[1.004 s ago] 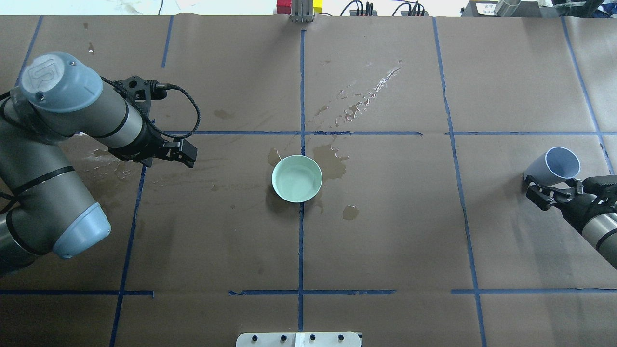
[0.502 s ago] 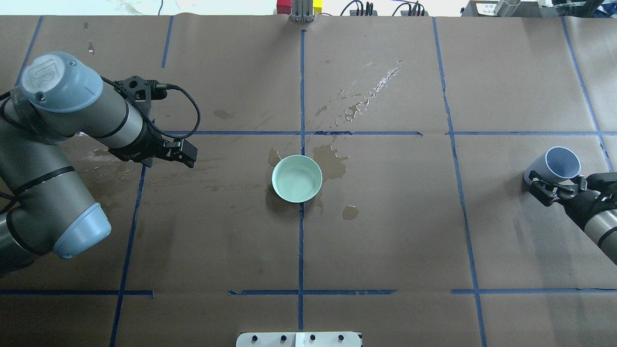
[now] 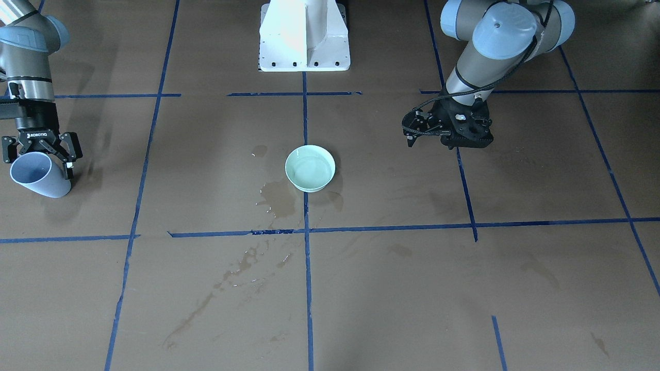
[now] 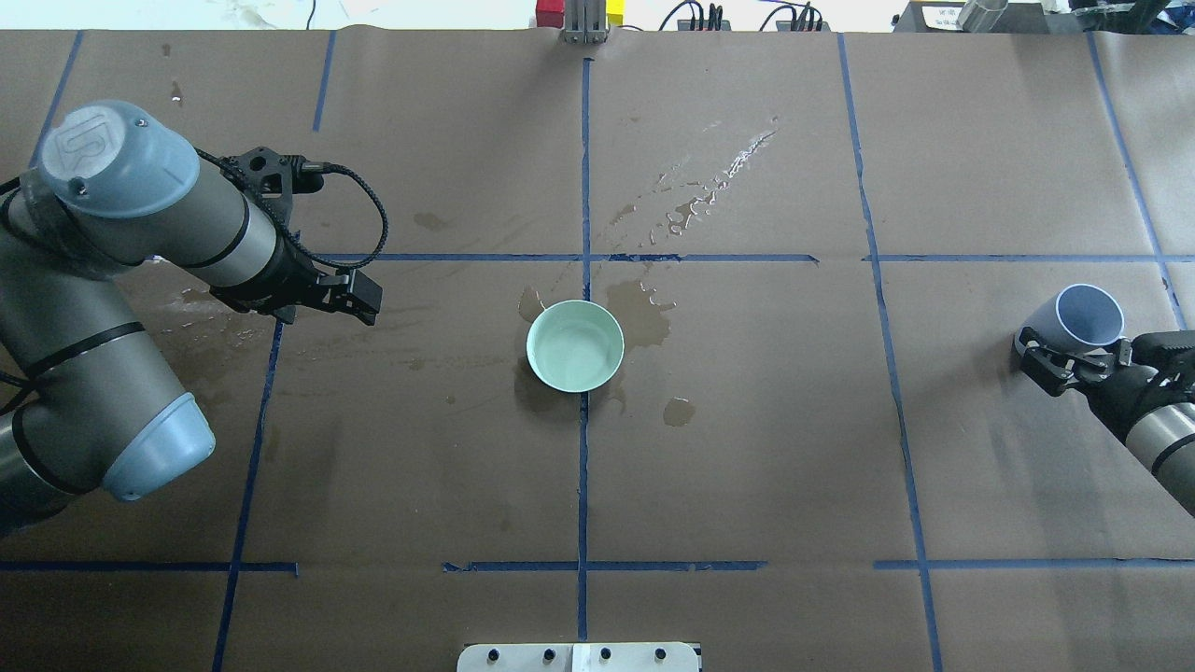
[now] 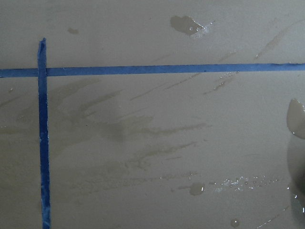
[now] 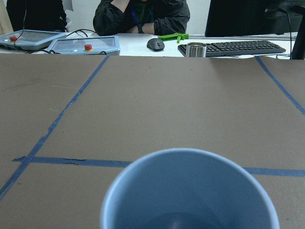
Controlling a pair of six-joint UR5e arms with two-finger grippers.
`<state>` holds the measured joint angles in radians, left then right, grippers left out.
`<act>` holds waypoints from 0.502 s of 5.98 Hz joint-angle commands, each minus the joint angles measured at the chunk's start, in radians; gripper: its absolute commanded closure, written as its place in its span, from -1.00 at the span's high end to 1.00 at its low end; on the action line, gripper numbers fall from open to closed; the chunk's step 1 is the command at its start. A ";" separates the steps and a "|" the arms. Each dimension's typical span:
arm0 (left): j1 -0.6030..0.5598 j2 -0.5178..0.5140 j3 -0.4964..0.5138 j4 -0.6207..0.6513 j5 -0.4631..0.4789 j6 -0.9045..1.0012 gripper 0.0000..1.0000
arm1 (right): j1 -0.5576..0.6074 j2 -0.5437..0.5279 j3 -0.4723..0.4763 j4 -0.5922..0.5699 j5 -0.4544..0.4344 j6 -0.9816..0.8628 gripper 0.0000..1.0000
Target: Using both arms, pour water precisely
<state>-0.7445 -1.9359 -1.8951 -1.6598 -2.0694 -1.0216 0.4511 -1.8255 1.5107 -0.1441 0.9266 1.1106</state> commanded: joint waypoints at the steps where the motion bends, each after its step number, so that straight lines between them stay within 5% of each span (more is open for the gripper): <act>1: -0.001 0.000 -0.001 0.000 0.000 0.000 1.00 | 0.003 -0.001 -0.001 0.001 -0.005 -0.003 1.00; 2: -0.001 0.000 -0.001 0.000 -0.001 0.000 1.00 | 0.003 0.000 -0.001 0.001 -0.030 -0.014 0.92; 3: -0.001 0.000 -0.001 0.000 0.000 0.000 1.00 | 0.003 0.000 0.000 0.001 -0.040 -0.014 0.04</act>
<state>-0.7454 -1.9359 -1.8959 -1.6598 -2.0701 -1.0216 0.4539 -1.8258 1.5097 -0.1428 0.8993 1.0993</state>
